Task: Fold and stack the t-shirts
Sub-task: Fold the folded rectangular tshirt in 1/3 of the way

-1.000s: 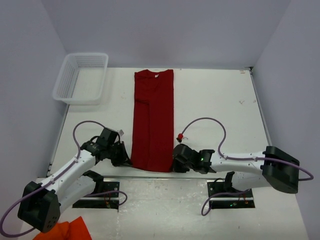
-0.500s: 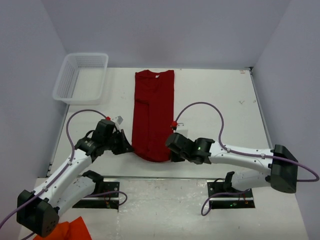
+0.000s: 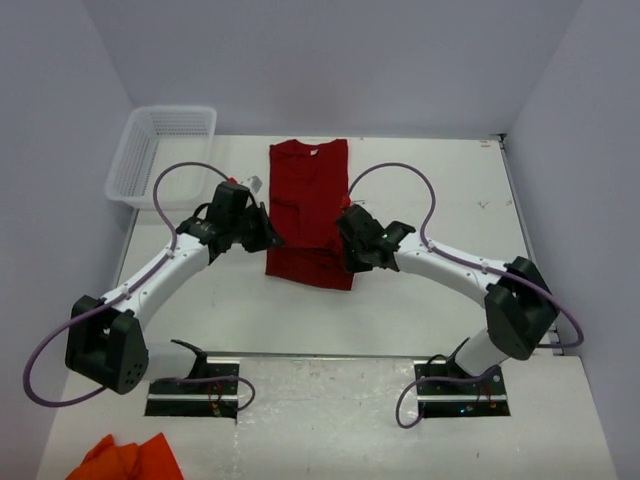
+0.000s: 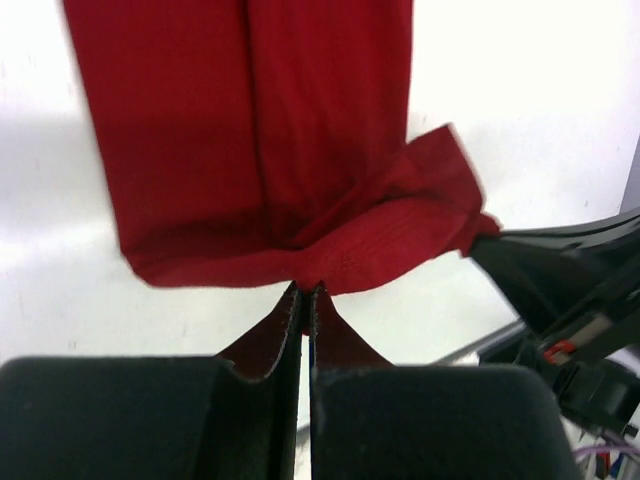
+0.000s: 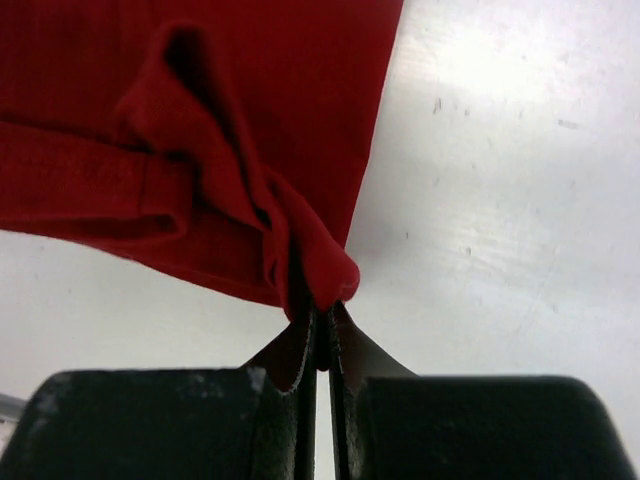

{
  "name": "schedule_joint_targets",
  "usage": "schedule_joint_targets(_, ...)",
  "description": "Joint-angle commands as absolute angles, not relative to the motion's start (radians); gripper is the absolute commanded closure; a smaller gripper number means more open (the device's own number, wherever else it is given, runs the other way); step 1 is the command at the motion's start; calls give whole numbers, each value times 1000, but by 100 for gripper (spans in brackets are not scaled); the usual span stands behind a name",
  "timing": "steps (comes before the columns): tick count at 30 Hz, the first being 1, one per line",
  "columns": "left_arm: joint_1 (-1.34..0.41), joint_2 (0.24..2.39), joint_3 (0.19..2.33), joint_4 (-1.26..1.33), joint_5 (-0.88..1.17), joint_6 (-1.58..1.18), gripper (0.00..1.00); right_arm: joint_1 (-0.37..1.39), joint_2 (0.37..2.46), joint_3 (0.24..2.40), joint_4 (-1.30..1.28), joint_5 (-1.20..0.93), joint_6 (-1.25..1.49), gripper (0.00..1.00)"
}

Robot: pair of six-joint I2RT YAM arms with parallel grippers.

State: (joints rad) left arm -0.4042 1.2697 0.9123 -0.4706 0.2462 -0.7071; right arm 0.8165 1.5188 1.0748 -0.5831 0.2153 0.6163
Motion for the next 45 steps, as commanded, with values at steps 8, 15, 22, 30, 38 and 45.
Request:
schedule_joint_targets(8,-287,1463,1150,-397,236,-629,100,663,1715,1371,-577,66,407,100)
schedule_joint_targets(15,-258,1586,1184,-357,256,-634,100,585,1899,1653,-684,6,328,100)
schedule_joint_targets(22,-235,1706,1297,-351,268,-626,100,535,2068,1874,-772,-72,299,100)
schedule_joint_targets(30,-219,1836,1396,-341,264,-621,100,491,2189,1948,-782,-111,281,100)
schedule_joint_targets(38,-219,1848,1309,5,192,-485,33,427,2310,2207,-770,-55,200,42)
schedule_joint_targets(45,-291,1714,1292,16,115,-477,15,416,2149,2211,-801,18,167,22)
